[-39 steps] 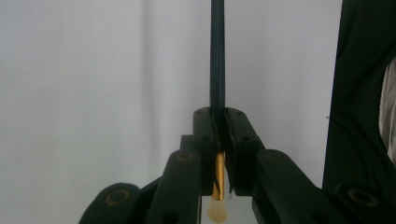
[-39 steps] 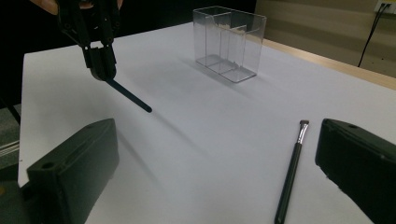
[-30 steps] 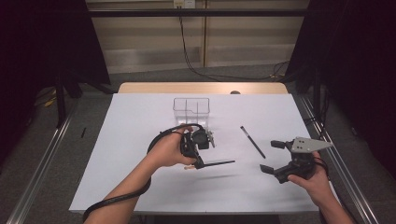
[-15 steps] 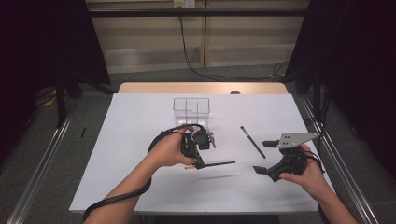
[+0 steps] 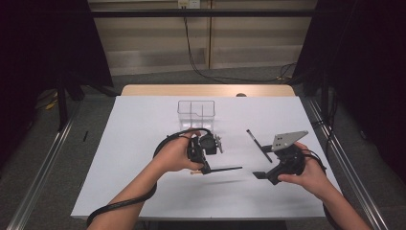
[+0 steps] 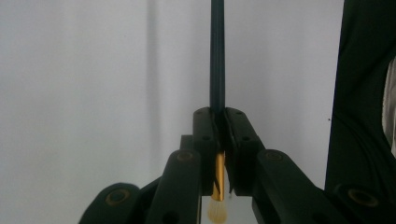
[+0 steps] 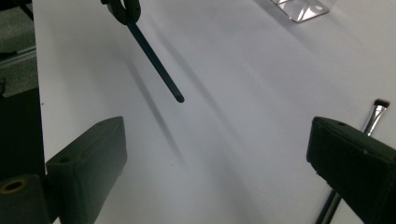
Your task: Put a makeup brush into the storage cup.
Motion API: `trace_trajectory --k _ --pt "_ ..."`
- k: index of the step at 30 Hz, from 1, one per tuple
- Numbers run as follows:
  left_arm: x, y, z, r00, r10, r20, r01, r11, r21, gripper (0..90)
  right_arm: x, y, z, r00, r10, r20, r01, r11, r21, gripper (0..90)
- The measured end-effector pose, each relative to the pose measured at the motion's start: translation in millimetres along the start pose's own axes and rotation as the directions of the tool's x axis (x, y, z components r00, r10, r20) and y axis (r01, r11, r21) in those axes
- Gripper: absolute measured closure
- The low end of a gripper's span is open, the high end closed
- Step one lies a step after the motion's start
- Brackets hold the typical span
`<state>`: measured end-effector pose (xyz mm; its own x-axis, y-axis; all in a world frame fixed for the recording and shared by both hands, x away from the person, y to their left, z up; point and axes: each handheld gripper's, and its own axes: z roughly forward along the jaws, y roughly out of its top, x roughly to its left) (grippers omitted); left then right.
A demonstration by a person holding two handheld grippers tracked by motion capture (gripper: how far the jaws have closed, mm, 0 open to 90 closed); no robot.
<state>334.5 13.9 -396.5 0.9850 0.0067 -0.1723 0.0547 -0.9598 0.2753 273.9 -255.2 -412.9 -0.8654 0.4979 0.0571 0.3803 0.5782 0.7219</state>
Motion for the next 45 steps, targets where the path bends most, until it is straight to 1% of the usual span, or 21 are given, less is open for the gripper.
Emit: trace_trajectory --k 2,7,11,12,13,15,16,21,23,25,26,27,29,30,32,34,39,41,42,43,45 --pt "-0.3 0.6 -0.4 1.0000 -0.002 0.009 0.002 1.0000 0.002 83.8 1.0 4.6 0.0 0.9998 -0.019 -0.003 0.019 0.9997 0.017 7.7" --pt "-0.9 2.4 -0.3 1.0000 0.005 -0.002 -0.005 1.0000 0.006 83.9 1.4 14.0 0.4 0.9982 -0.057 -0.020 0.058 0.9967 0.056 13.6" --pt "-0.9 3.6 0.5 1.0000 0.000 0.001 0.000 1.0000 0.000 83.9 0.3 19.0 3.3 0.9969 -0.071 -0.033 0.074 0.9916 0.106 20.1" --pt "-0.5 4.4 0.0 0.9999 -0.001 0.016 0.001 1.0000 0.007 83.9 0.0 20.2 4.1 0.9965 -0.075 -0.037 0.079 0.9901 0.116 22.1" --pt "-0.4 4.9 0.0 0.9999 0.000 0.012 0.000 1.0000 0.009 83.9 0.1 21.6 4.6 0.9965 -0.074 -0.040 0.079 0.9888 0.127 23.2" --pt "0.1 5.8 0.2 0.9999 0.008 0.012 -0.008 0.9999 0.011 83.9 0.0 24.6 5.8 0.9954 -0.081 -0.052 0.087 0.9872 0.133 25.7" --pt "-0.6 6.0 0.5 1.0000 0.003 -0.004 -0.003 1.0000 0.008 83.9 0.6 26.0 6.4 0.9955 -0.076 -0.056 0.084 0.9871 0.137 26.7" --pt "-0.3 8.6 -1.0 0.9999 0.011 0.008 -0.011 0.9998 0.014 83.8 2.5 33.7 9.8 0.9918 -0.081 -0.099 0.096 0.9836 0.153 35.2" --pt "-0.9 9.6 -1.3 0.9999 0.008 0.007 -0.008 0.9999 0.011 83.9 4.5 36.6 11.8 0.9896 -0.085 -0.116 0.105 0.9797 0.171 38.8" --pt "-1.0 10.7 -1.4 0.9998 0.017 -0.007 -0.017 0.9998 0.011 83.9 6.9 39.3 14.7 0.9871 -0.101 -0.124 0.123 0.9741 0.190 39.6" --pt "-1.4 11.4 -1.7 0.9999 0.015 0.000 -0.015 0.9998 0.017 83.9 8.3 40.7 16.3 0.9847 -0.118 -0.128 0.143 0.9690 0.202 40.3" --pt "-2.0 11.7 -0.8 0.9999 0.015 -0.007 -0.015 0.9999 0.005 83.9 10.0 42.2 17.6 0.9828 -0.132 -0.129 0.158 0.9637 0.215 41.9" --pt "-2.4 13.0 -1.5 0.9997 0.024 -0.007 -0.024 0.9996 0.013 83.9 12.5 44.9 19.8 0.9779 -0.152 -0.143 0.182 0.9573 0.225 45.1" --pt "-3.0 13.7 -2.2 0.9998 0.019 -0.008 -0.019 0.9997 0.017 83.9 13.1 46.3 21.0 0.9750 -0.164 -0.149 0.196 0.9539 0.227 45.8" --pt "-3.0 15.0 -3.3 0.9997 0.023 0.006 -0.023 0.9996 0.018 83.8 13.8 48.5 23.0 0.9741 -0.172 -0.147 0.204 0.9489 0.241 46.7" --pt "-3.9 15.8 -3.5 0.9997 0.025 -0.006 -0.025 0.9996 0.011 83.9 13.8 50.0 24.4 0.9735 -0.175 -0.146 0.208 0.9468 0.246 48.5" --pt "-3.7 16.1 -2.6 0.9996 0.027 0.004 -0.027 0.9996 0.010 83.9 14.1 51.6 28.2 0.9746 -0.163 -0.153 0.198 0.9474 0.251 55.9" --pt "-3.1 15.9 -3.2 0.9996 0.026 0.006 -0.026 0.9996 0.006 83.9 14.5 51.8 30.4 0.9705 -0.179 -0.162 0.216 0.9430 0.253 60.1" --pt "-2.7 16.0 -3.4 0.9994 0.029 0.016 -0.029 0.9996 0.003 83.9 15.2 51.9 31.6 0.9692 -0.182 -0.166 0.220 0.9420 0.253 61.9" --pt "-3.1 16.2 -3.4 0.9995 0.030 0.008 -0.030 0.9995 0.002 83.9 15.9 52.0 33.0 0.9673 -0.182 -0.176 0.224 0.9408 0.255 63.0" --pt "-4.2 16.5 -3.2 0.9996 0.024 0.015 -0.024 0.9997 -0.006 83.9 18.3 52.2 35.9 0.9642 -0.184 -0.191 0.231 0.9361 0.265 65.7"
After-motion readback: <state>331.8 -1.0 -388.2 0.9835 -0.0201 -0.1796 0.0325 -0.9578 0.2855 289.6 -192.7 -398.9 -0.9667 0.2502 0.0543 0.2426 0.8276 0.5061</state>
